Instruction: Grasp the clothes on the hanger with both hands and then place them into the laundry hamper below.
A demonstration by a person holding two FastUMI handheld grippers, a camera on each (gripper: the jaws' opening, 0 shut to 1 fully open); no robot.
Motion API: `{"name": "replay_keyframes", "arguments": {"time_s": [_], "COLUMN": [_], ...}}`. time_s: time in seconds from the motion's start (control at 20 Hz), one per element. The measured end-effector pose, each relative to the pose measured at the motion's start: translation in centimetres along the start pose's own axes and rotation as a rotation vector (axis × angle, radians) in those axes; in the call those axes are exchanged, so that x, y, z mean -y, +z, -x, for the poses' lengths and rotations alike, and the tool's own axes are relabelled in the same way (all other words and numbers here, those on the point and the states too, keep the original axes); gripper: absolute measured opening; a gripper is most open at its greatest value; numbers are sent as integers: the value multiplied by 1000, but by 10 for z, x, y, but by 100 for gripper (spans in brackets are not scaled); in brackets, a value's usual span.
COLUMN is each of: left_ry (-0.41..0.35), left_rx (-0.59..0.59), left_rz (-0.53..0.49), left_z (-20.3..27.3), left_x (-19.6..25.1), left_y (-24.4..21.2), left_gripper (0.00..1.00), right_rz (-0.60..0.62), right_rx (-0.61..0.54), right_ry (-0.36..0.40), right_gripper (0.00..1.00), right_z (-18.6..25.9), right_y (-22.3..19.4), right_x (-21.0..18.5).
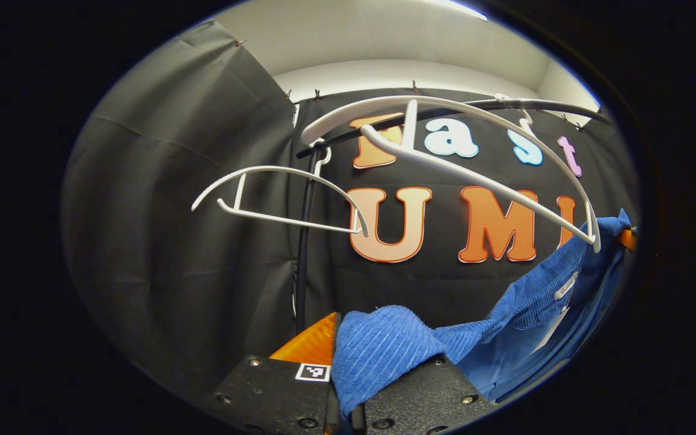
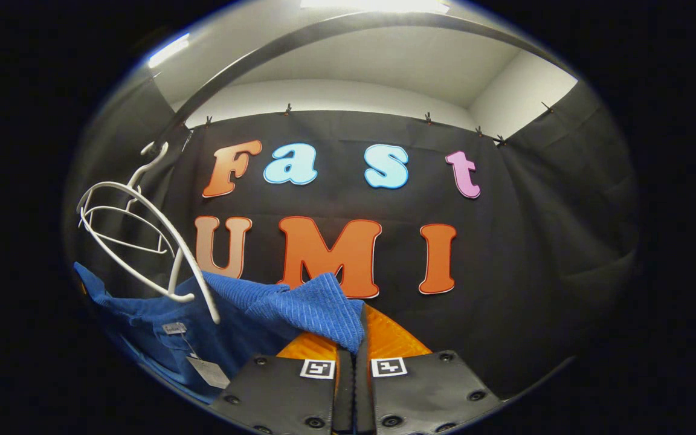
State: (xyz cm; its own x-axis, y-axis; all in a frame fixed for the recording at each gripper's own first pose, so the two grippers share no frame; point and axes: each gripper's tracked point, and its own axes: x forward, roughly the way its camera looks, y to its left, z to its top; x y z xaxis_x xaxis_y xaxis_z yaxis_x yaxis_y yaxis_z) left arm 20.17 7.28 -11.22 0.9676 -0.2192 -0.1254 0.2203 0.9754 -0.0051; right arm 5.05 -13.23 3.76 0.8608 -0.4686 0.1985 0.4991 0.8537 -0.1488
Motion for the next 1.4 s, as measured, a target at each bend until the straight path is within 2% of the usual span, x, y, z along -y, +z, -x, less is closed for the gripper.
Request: {"name": "replay_keyframes", "arguments": {"time_s": [0.2,0.35,0.5,0.9,1.05,1.2,1.3,1.4], "left_ry": [-15,-33,-71,-241,-331,-389,-400,-384], "left_rx": [-15,-55,-93,-179,-267,-365,-455,-549], "left_rz": [-32,-18,7,72,139,217,254,241], "left_z": [12,21,31,41,49,55,63,67], "left_x": [13,24,42,125,159,187,200,206], "left_y": [-11,-29,-41,-68,-91,-123,-154,-192], "left_gripper": [7,7,7,7,8,8,8,9], "right_rz": [13,-2,-5,-66,-94,-120,-110,-95], "right_rx": [-57,-128,-170,-264,-338,-440,-522,-613], "right_ry": [-17,4,76,325,388,427,440,453], "right_gripper": [9,9,8,8,8,8,9,9], "right_z": [4,11,25,54,66,80,88,98], "right_y": [-23,-51,-66,-92,-115,-150,-186,-224], "right_x": [8,4,-20,-116,-141,-159,-166,-172]}}
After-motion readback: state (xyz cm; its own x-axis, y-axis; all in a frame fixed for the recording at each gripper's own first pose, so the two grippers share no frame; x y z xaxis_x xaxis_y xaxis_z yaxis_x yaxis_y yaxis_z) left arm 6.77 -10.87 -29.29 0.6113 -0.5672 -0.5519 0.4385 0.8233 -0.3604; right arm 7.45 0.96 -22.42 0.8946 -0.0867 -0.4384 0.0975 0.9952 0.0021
